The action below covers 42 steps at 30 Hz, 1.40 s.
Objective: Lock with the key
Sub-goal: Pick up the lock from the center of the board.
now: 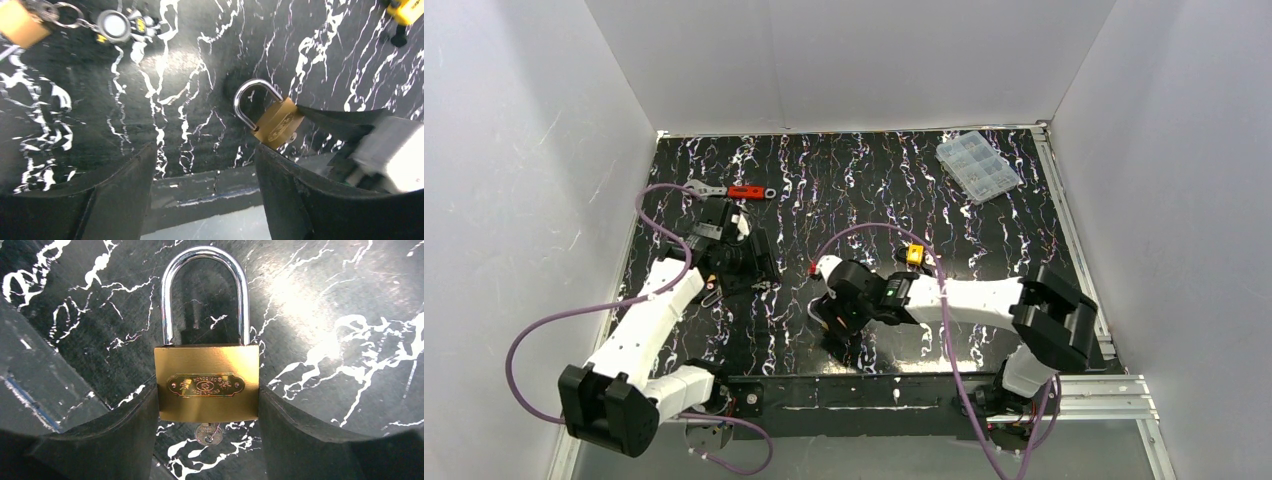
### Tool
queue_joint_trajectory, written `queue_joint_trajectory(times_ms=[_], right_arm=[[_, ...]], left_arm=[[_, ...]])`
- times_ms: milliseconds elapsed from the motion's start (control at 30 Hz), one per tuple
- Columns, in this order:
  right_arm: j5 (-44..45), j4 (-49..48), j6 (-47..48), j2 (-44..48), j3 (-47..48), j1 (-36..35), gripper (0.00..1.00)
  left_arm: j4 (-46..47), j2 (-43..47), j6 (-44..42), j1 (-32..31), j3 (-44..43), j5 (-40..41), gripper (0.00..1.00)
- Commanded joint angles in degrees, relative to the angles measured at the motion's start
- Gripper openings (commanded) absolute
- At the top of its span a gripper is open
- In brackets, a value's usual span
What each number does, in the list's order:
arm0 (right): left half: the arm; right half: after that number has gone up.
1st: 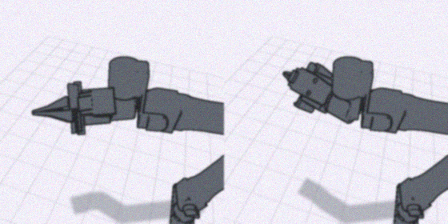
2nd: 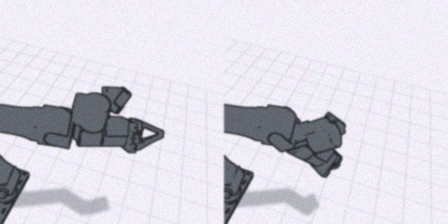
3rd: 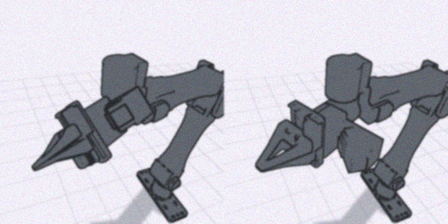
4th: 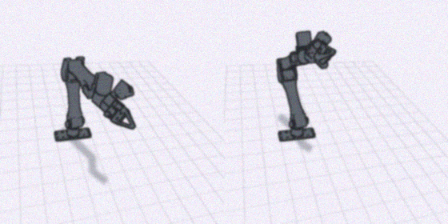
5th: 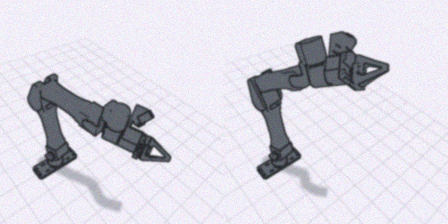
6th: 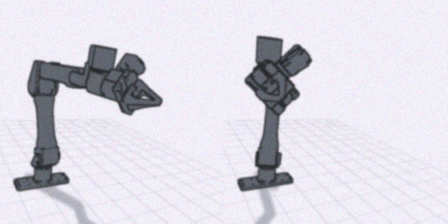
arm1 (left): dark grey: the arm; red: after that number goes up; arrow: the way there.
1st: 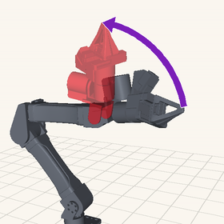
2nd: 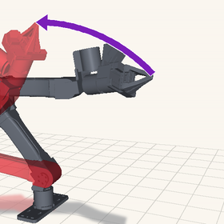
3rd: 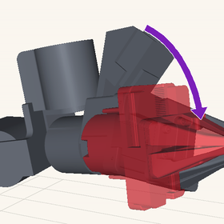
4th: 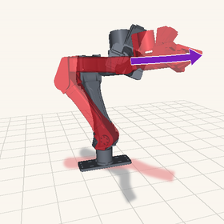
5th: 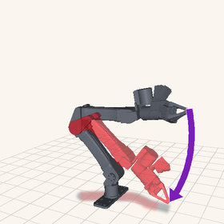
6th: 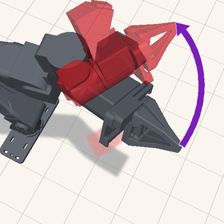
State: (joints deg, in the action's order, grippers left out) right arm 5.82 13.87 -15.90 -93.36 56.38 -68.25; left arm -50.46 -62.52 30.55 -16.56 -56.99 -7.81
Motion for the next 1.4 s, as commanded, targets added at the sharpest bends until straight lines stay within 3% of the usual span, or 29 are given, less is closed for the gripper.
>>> queue_joint_trajectory(times_ms=[0,467,567,733,900,1000,1067,1200,1367], right_arm=[[-1.4,-8.3,-1.2,7.3,-1.1,1.0,0.23],[-1.9,-7.2,0.8,18.7,-0.9,2.0,0.23],[-0.3,-6.0,2.3,20.1,1.0,2.0,0.23],[-0.1,-5.0,3.7,20.9,3.4,2.0,0.22],[0.1,-4.4,4.5,21.5,4.5,2.0,0.22],[0.6,-4.0,4.8,21.7,4.5,2.0,0.22],[1.2,-3.5,4.9,22.0,4.3,2.0,0.29],[0.9,-3.5,3.5,23.9,3.0,2.5,0.68],[-3.7,-5.0,0.6,28.8,1.3,5.1,0.81]], left_arm=[[4.8,-2.1,-1.5,0.3,3.5,-10.8,0.68],[10.7,-10.3,-2.9,0.2,3.6,-31.5,0.59],[11.8,-11.5,-2.1,0.2,2.8,-34.9,0.51],[14.4,-12.8,0.0,-0.7,2.7,-38.6,0.46],[17.8,-13.9,3.0,-1.4,2.1,-40.9,0.31],[18.4,-13.8,4.0,-1.6,1.4,-41.2,0.16],[18.5,-13.3,4.4,-1.9,0.6,-41.7,0.00],[18.6,-10.3,5.1,-2.9,-1.8,-41.2,0.00],[23.0,-3.5,9.4,-4.3,-4.3,-39.6,0.00]])
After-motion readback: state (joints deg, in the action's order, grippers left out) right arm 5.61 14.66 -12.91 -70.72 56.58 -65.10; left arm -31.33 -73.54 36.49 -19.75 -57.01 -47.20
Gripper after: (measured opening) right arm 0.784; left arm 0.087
